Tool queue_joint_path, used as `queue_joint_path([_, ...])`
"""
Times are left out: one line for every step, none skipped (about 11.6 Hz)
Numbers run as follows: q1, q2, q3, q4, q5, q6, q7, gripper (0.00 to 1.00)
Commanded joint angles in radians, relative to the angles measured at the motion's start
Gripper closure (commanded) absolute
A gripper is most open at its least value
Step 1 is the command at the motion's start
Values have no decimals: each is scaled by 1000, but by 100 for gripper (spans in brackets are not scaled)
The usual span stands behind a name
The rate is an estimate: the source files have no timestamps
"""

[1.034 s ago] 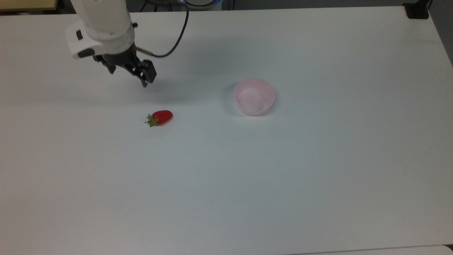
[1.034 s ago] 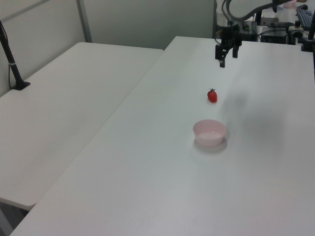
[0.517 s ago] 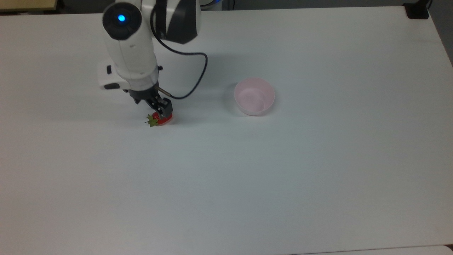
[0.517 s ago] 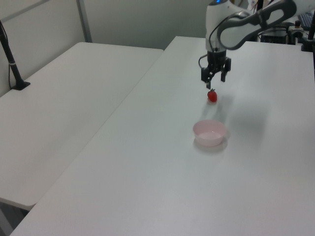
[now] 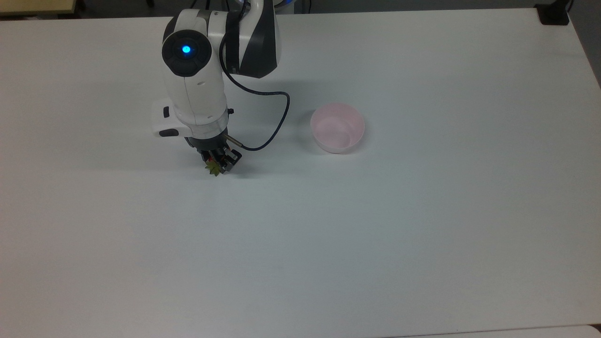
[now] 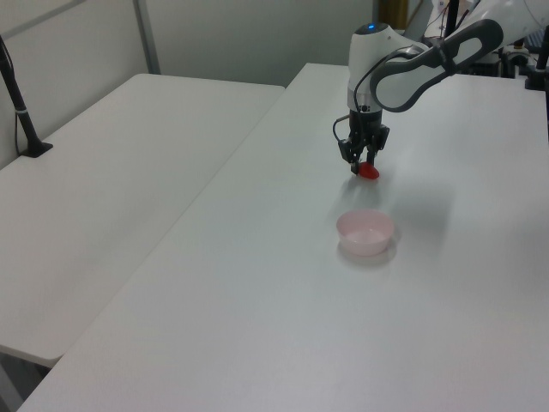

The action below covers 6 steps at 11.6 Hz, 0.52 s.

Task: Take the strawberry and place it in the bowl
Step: 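Carry the strawberry over to the pink bowl and lower it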

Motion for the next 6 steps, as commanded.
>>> queue_joint_path([2, -52, 33, -13, -53, -53, -106, 71])
queue_joint_path([1, -84, 69, -9, -53, -116, -174, 71])
queue_joint_path([4, -118, 104, -9, -53, -156, -196, 71])
queue_joint_path([10, -133, 145, -9, -53, -179, -192, 71])
queue_joint_path([8, -147, 200, -7, -53, -193, -186, 70])
queue_joint_path([12, -155, 239, -7, -53, -205, -182, 70])
